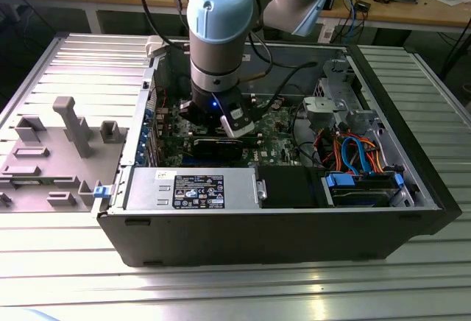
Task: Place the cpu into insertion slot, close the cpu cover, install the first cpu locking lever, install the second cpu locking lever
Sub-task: 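Install the second cpu locking lever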
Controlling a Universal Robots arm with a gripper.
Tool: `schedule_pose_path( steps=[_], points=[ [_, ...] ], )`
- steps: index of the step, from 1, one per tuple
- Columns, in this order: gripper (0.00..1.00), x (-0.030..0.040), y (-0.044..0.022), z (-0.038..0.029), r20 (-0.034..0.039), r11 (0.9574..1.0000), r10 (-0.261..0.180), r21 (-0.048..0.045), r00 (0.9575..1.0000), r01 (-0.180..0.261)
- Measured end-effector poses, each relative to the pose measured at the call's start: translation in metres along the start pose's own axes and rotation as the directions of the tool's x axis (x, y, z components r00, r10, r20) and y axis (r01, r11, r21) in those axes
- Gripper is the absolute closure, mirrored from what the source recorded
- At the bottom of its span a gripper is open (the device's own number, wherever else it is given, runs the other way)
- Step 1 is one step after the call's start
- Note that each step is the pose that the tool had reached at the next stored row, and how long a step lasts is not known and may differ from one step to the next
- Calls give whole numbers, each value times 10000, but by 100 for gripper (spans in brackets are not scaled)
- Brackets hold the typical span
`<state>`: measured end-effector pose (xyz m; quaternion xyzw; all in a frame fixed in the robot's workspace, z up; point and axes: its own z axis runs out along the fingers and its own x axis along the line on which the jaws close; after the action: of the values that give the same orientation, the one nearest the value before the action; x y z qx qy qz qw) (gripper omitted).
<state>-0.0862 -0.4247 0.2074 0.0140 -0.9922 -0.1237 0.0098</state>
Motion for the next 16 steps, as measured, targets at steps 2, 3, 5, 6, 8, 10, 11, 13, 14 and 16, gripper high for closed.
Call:
schedule_pose_path(
  steps=[2,3,5,6,8,10,11,13,14,16],
  points=[
    [89,3,0,5,-6,10000,3,-16,10000,-3],
    [89,4,0,9,-6,10000,2,-32,10000,-2],
    [89,4,0,16,-6,10000,2,-63,10000,-2],
    [89,4,0,22,-6,10000,2,-76,10000,-2],
    [89,5,-1,31,-9,10000,3,-90,10000,-3],
    [89,21,1,42,-9,9999,2,-103,10000,-2],
    [89,25,2,46,-8,9999,2,-108,10000,-2],
    [89,29,4,56,-9,9999,1,-119,10000,-2],
    [89,31,5,62,-9,9999,2,-128,10000,-2],
    [89,34,8,69,-9,9999,1,-140,10000,-1]
  ],
)
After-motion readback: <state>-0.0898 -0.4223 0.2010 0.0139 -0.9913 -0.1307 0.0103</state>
